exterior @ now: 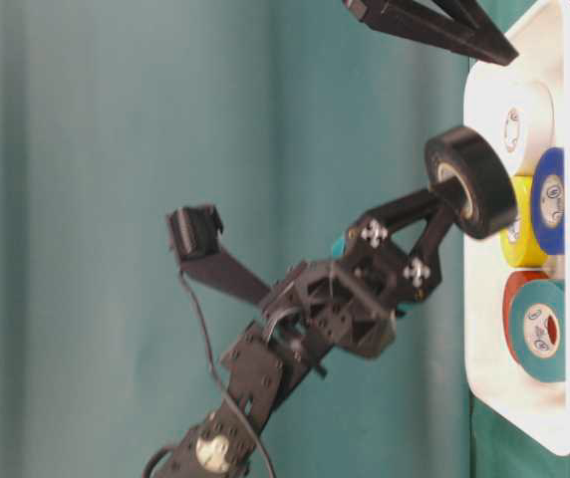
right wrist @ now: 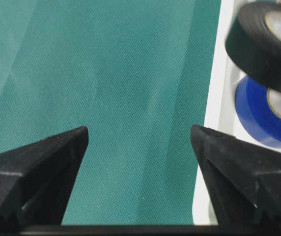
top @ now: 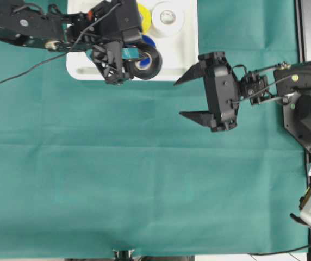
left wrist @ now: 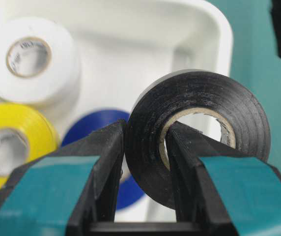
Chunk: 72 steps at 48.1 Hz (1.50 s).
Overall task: Put the tape alternately from left to right into the white case.
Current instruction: 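Grasp the black roll with the left gripper and carry it into the tray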
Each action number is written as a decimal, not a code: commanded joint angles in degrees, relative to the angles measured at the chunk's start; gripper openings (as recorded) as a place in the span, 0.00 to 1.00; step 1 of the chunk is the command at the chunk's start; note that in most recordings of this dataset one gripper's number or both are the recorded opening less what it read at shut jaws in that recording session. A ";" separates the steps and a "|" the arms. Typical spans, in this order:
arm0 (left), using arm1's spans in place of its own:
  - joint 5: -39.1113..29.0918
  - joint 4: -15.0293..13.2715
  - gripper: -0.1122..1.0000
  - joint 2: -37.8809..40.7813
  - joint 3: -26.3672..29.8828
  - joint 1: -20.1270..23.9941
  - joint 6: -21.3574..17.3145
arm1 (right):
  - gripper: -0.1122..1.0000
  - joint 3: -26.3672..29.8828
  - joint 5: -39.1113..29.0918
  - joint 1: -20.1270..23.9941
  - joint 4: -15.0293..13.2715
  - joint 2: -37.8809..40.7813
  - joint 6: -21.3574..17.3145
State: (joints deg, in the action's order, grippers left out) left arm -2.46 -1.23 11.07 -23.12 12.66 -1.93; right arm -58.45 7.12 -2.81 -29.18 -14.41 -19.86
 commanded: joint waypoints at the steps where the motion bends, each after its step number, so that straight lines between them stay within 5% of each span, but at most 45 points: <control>1: 0.53 0.09 0.31 0.09 2.99 0.79 0.00 | 0.85 0.44 0.44 0.00 0.18 -0.35 0.00; 40: 1.23 0.09 0.33 5.01 7.82 2.72 0.09 | 0.85 0.09 0.44 0.00 0.18 -0.35 -0.09; 54: 0.62 0.09 0.97 4.22 7.21 2.29 0.09 | 0.85 0.09 0.44 0.00 0.09 -0.35 -0.09; 72: 0.62 0.09 1.00 2.29 5.01 2.20 0.00 | 0.85 0.09 0.44 0.00 0.18 -0.35 -0.09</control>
State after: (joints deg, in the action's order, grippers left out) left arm -2.11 -1.23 16.61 -18.28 14.85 -2.02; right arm -58.80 7.12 -2.90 -29.18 -14.41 -19.86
